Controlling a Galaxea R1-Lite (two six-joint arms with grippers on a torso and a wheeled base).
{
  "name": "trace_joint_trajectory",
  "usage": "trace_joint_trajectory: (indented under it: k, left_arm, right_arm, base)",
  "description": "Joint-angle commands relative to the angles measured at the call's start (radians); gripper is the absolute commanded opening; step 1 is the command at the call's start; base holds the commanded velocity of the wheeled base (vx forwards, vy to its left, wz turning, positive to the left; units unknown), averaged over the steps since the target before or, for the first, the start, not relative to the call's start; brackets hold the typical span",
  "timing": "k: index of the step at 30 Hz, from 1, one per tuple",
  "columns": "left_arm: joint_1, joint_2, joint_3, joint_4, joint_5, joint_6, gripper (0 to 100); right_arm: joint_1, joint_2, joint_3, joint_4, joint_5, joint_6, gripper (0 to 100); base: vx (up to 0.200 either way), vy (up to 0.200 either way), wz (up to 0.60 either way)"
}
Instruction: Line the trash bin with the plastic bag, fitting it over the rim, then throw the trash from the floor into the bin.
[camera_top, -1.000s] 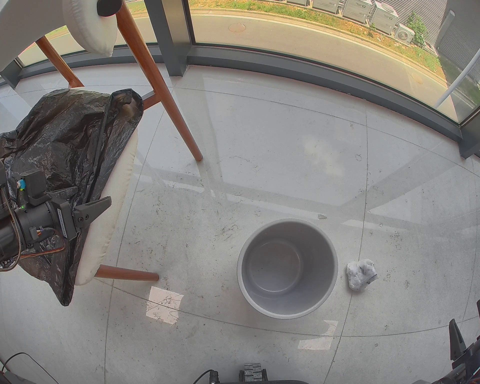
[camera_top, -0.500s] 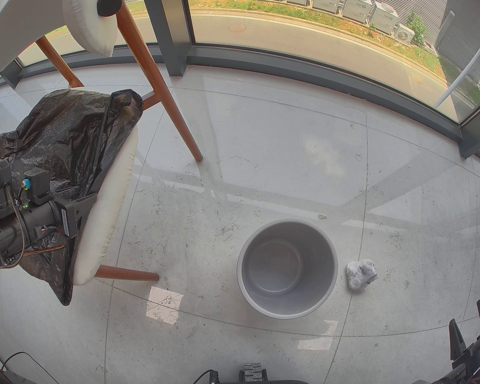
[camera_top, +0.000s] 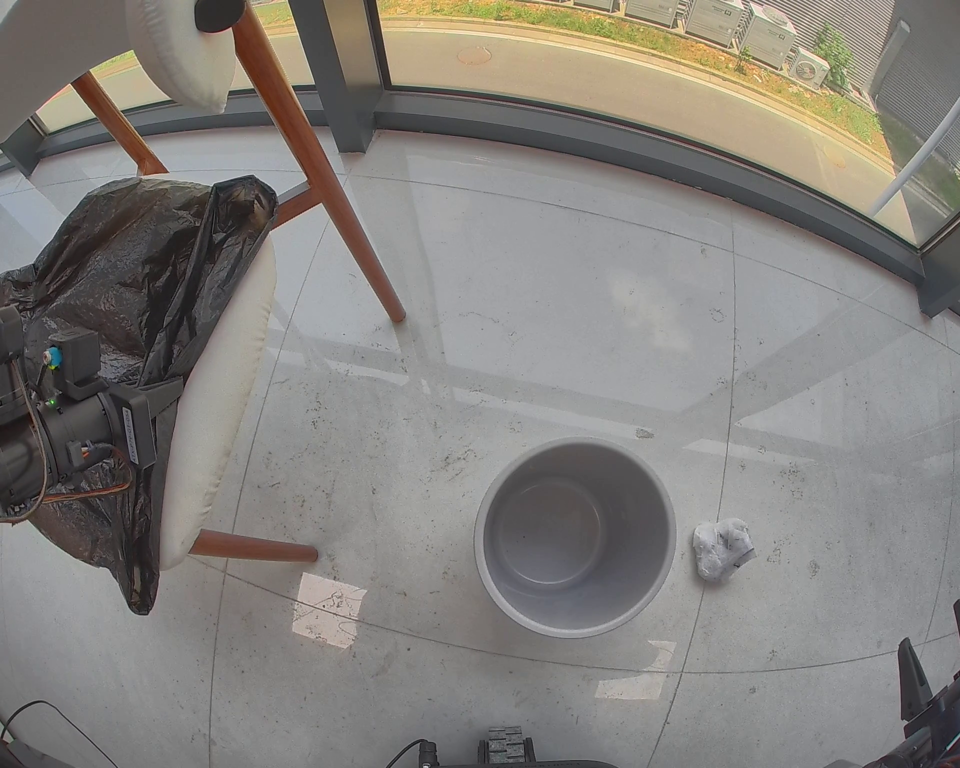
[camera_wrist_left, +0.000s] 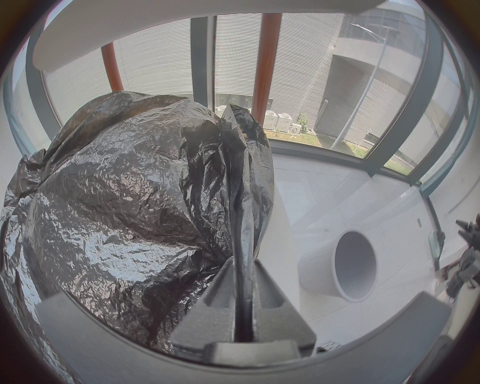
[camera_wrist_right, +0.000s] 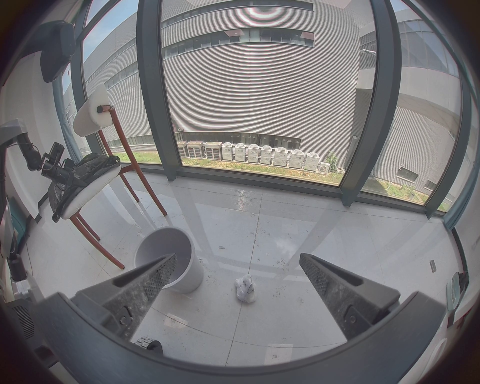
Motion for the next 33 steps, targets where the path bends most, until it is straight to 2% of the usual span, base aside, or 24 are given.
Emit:
trace_joint_trajectory:
  k: [1,4,6,11,12,14,15,16,17,18,23,27,31,33]
  left_arm:
    - [-0.042,-0.076,-0.087,0.086,-0.024,-0.116,0]
    - [-0.048,-0.13,-0.11,0.17,-0.085,-0.23,0]
    - [-0.044,-0.14,-0.109,0.188,-0.113,-0.254,0]
    - [-0.051,-0.196,-0.099,0.236,-0.234,-0.391,0]
    - [-0.053,-0.219,-0.099,0.245,-0.305,-0.474,0]
    - [-0.056,-0.243,-0.093,0.247,-0.391,-0.557,0]
    - [-0.056,-0.255,-0.086,0.247,-0.424,-0.586,0]
    - [-0.056,-0.255,-0.086,0.247,-0.424,-0.586,0]
    - [-0.056,-0.283,-0.07,0.241,-0.489,-0.623,0]
    - [-0.055,-0.295,-0.067,0.241,-0.53,-0.632,0]
    - [-0.062,-0.297,-0.078,0.228,-0.598,-0.633,0]
    - [-0.159,-0.297,-0.072,0.219,-0.679,-0.635,0]
    - [-0.289,-0.275,-0.079,0.188,-0.688,-0.644,0]
    - [-0.328,-0.251,-0.081,0.161,-0.688,-0.665,0]
  right_arm:
    - [0.0,-0.012,0.018,0.0,0.0,0.0,100]
    - [0.0,-0.012,0.018,0.0,0.0,0.0,100]
    - [0.0,-0.012,0.018,0.0,0.0,0.0,100]
    - [0.0,-0.012,0.018,0.0,0.0,0.0,100]
    - [0.0,-0.012,0.018,0.0,0.0,-0.002,100]
    - [0.0,-0.012,0.018,0.0,0.0,0.0,100]
    - [0.0,-0.012,0.018,0.0,0.0,0.0,100]
    - [0.0,-0.012,0.018,0.0,0.0,0.0,100]
    - [0.0,-0.012,0.018,0.0,0.0,0.0,100]
    - [0.0,-0.012,0.018,0.0,0.0,-0.002,100]
    - [0.0,-0.012,0.018,0.0,0.0,-0.002,100]
    - [0.0,-0.012,0.018,0.0,0.0,-0.002,100]
    - [0.0,-0.012,0.018,0.0,0.0,-0.002,100]
    - [0.0,-0.012,0.018,0.0,0.0,-0.002,100]
  base:
    - [0.0,0.0,0.0]
    - [0.0,0.0,0.0]
    - [0.0,0.0,0.0]
    - [0.0,0.0,0.0]
    - [0.0,0.0,0.0]
    - [0.0,0.0,0.0]
    - [0.0,0.0,0.0]
    - [0.0,0.0,0.0]
    - [0.0,0.0,0.0]
    - [0.0,0.0,0.0]
    - [0.0,0.0,0.0]
    - [0.0,0.0,0.0]
    - [0.0,0.0,0.0]
    - [0.0,0.0,0.0]
